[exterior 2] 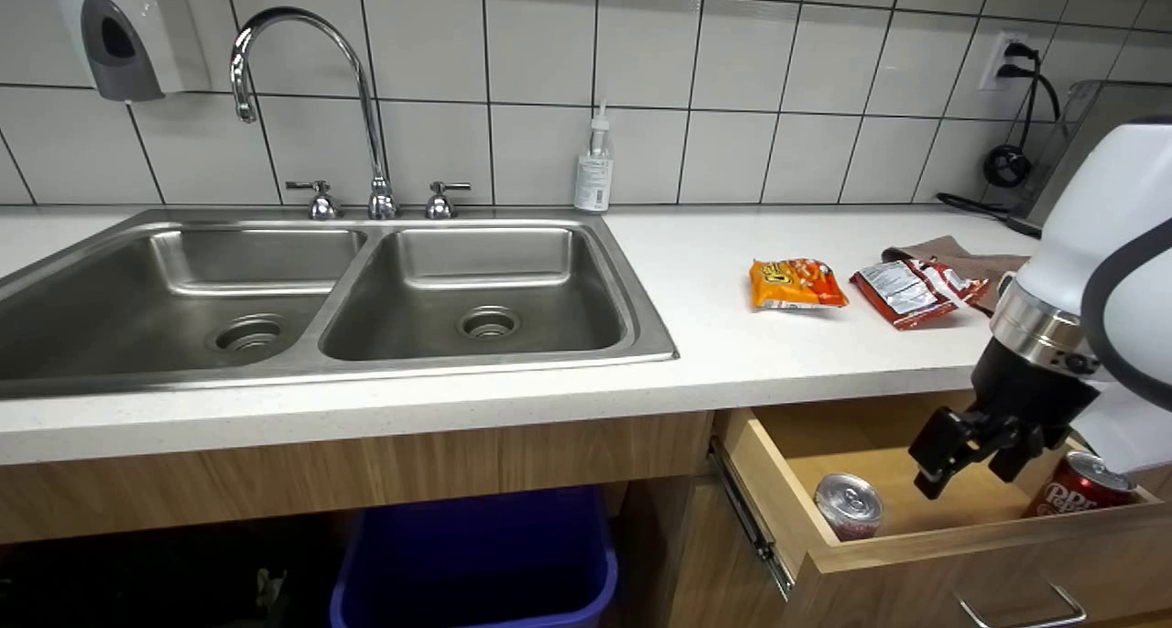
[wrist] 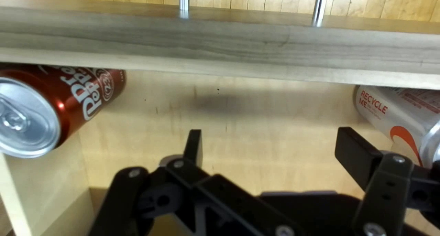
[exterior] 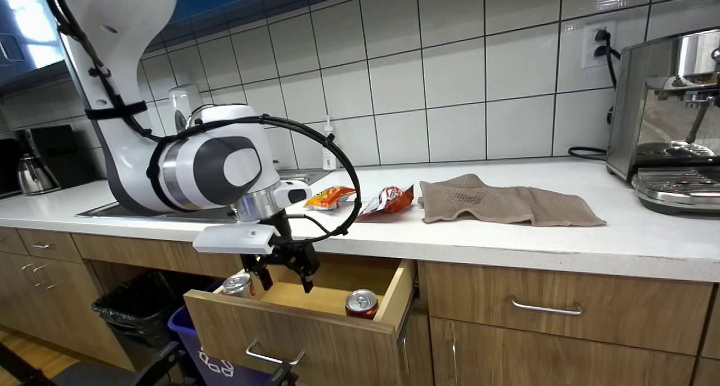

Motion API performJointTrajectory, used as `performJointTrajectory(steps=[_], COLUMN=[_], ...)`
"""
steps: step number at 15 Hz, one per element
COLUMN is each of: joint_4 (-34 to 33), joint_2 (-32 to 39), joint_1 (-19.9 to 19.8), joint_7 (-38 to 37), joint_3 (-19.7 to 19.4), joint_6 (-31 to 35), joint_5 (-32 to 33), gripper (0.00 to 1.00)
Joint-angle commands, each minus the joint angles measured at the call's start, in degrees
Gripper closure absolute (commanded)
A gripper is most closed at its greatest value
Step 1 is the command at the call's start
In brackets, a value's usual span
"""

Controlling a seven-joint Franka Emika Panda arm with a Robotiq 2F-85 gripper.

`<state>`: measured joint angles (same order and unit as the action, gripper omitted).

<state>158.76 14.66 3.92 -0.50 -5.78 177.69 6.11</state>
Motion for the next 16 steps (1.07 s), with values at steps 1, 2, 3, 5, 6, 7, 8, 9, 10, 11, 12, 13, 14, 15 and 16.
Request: performJointTrajectory(steps=[1,2,3,5,6,7,8,9,10,11,12,13,14,15,16], joint_4=[0.67,0.65,0.65,0.63,0.61,0.6,0.57,0.58,0.66,0.65,0.61,0.61,0.58,0.59,0.58], joint_2=[-4.95,-5.61,-6.3,-7.6,-8.22,-8.98,-9.63,-10.29,-11.02,-11.72,-12.41,-13.04,-13.6,-14.12,-14.54], joint_1=[0.62,0.72,0.9,1.16,1.26,1.61,1.76,1.94,2.52,2.78,2.95,3.09,3.14,3.08,2.94], joint_7=[1.1,0.92,0.74,0.43,0.27,-0.08,-0.28,-0.57,-1.14,-1.53,-1.79,-2.04,-2.17,-2.02,-1.94], joint_3=[-0.87,-1.02,-1.19,-1.47,-1.64,-2.09,-2.37,-2.71,-3.51,-4.09,-4.55,-4.93,-5.06,-4.99,-4.96], joint_6=[-3.73,-3.86,-3.87,-3.95,-3.99,-4.1,-4.14,-4.08,-3.88,-3.87,-3.86,-3.82,-3.84,-3.79,-3.68], joint_5=[0.83,1.14,1.52,2.37,2.9,3.66,4.41,5.36,6.61,7.87,9.08,10.16,10.98,11.41,11.92], gripper=[0.0,0.0,0.0,0.0,0.0,0.0,0.0,0.0,0.0,0.0,0.0,0.0,0.0,0.0,0.0])
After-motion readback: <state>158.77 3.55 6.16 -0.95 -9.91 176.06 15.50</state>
